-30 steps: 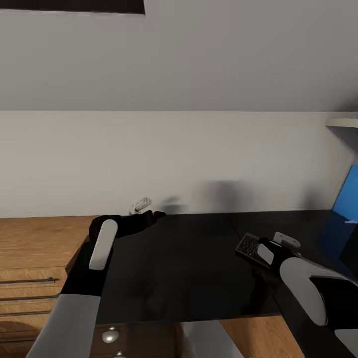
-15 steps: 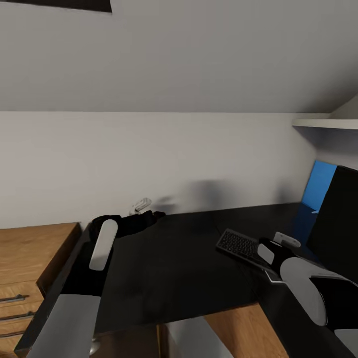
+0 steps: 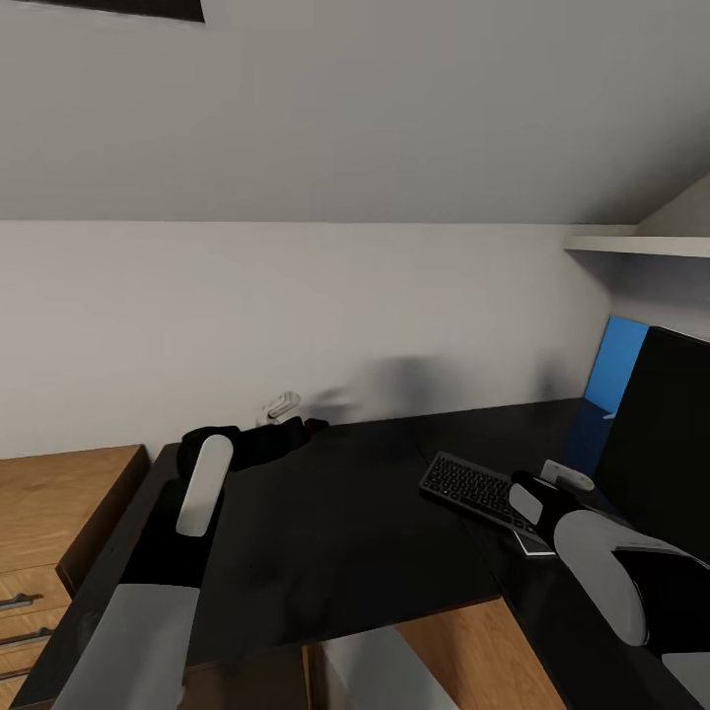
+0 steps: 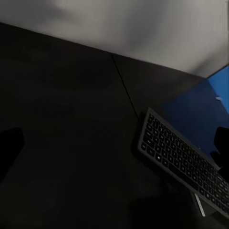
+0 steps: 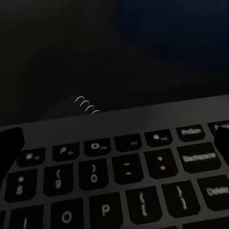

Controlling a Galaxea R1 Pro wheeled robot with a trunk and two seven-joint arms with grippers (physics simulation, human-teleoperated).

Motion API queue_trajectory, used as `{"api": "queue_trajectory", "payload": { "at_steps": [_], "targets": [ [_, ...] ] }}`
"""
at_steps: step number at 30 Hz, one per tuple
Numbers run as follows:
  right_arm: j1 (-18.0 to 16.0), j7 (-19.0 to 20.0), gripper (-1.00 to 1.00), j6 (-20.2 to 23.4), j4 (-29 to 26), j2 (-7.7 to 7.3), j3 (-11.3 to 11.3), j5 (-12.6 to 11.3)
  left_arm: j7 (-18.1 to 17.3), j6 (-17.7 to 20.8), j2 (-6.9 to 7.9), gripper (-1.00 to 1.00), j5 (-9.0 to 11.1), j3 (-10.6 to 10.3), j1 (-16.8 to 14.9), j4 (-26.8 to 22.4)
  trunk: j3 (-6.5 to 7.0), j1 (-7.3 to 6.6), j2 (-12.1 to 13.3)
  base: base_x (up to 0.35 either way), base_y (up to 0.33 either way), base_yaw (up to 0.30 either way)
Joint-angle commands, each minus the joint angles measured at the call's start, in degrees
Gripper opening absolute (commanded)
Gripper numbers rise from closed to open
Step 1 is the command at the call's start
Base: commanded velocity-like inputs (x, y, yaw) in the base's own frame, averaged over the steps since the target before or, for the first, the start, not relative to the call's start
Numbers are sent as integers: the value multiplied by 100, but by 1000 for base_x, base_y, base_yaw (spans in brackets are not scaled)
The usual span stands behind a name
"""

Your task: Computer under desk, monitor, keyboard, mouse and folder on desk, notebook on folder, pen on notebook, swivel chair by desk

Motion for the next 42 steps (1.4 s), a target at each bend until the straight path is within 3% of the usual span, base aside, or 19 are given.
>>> {"api": "queue_trajectory", "payload": {
  "at_steps": [1,19,23,33,39,42],
  "targets": [
    [-4,2,100,-34,2,0,-2,-46,59,20,-1,100,60,1,-4,-9,-6,0,-3,0,0,-1],
    [48,-9,100,-15,0,-31,-31,-107,67,43,-1,100,72,5,-4,-184,-6,0,-3,0,0,0],
    [49,-19,100,0,3,-36,-36,-107,67,50,-1,100,72,205,-4,-197,-6,0,-3,0,0,0],
    [49,-23,100,18,4,-113,-41,-107,67,51,-1,100,72,253,-4,-234,-6,0,-3,0,0,0],
    [49,-28,100,23,1,-122,-36,-107,67,51,-1,100,68,255,-4,-236,-114,131,-244,0,0,0],
    [49,-28,100,27,0,-124,-34,-102,67,56,-1,100,71,256,-4,-236,-114,131,-244,0,0,0]
  ]
}}
